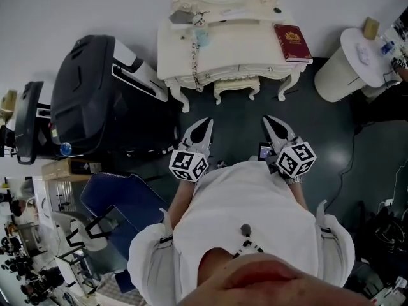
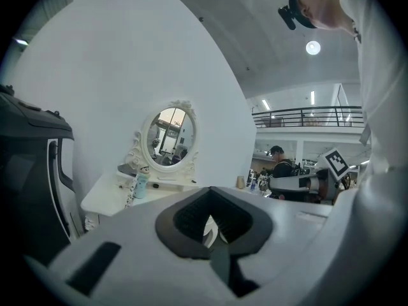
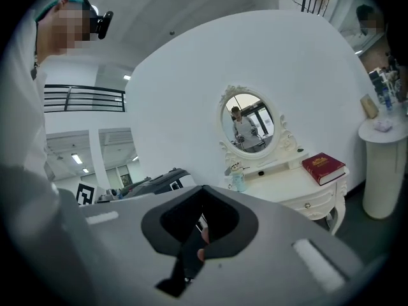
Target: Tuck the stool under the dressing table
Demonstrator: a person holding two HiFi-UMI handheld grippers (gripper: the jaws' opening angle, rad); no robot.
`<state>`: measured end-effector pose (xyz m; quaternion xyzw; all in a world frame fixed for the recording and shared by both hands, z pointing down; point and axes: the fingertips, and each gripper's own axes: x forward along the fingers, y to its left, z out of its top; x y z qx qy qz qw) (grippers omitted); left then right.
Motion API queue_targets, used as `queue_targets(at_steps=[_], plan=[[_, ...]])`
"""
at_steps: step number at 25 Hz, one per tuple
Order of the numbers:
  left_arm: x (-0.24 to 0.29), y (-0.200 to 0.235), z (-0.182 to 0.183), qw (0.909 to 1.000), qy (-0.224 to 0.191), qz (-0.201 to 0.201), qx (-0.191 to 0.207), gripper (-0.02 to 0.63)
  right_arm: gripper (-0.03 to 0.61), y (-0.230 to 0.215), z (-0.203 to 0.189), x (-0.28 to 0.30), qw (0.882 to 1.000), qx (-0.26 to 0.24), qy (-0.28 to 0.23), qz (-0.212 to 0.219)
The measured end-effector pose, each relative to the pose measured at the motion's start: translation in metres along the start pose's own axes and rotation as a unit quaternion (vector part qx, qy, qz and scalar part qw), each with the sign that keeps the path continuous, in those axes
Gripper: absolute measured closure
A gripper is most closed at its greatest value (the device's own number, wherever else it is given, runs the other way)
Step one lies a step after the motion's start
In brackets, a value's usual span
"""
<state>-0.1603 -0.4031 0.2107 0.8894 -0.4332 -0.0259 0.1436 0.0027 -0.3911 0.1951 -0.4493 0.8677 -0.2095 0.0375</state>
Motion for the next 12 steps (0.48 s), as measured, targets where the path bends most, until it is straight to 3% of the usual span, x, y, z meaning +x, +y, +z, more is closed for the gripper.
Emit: queue_targets(at_steps=[7, 12], plan=[[0.014, -0.018, 0.005, 0.9996, -0.013, 0.015, -0.022, 0.607, 0.572, -0.016, 0.012, -0.004, 1.0, -0.007, 0.014, 0.01], [0.033, -0.034, 0.004, 0.9999, -0.008, 0.01, -0.01, 0.607, 0.572, -0.039, 0.025, -0.005, 1.0, -0.005, 0.009, 0.001]])
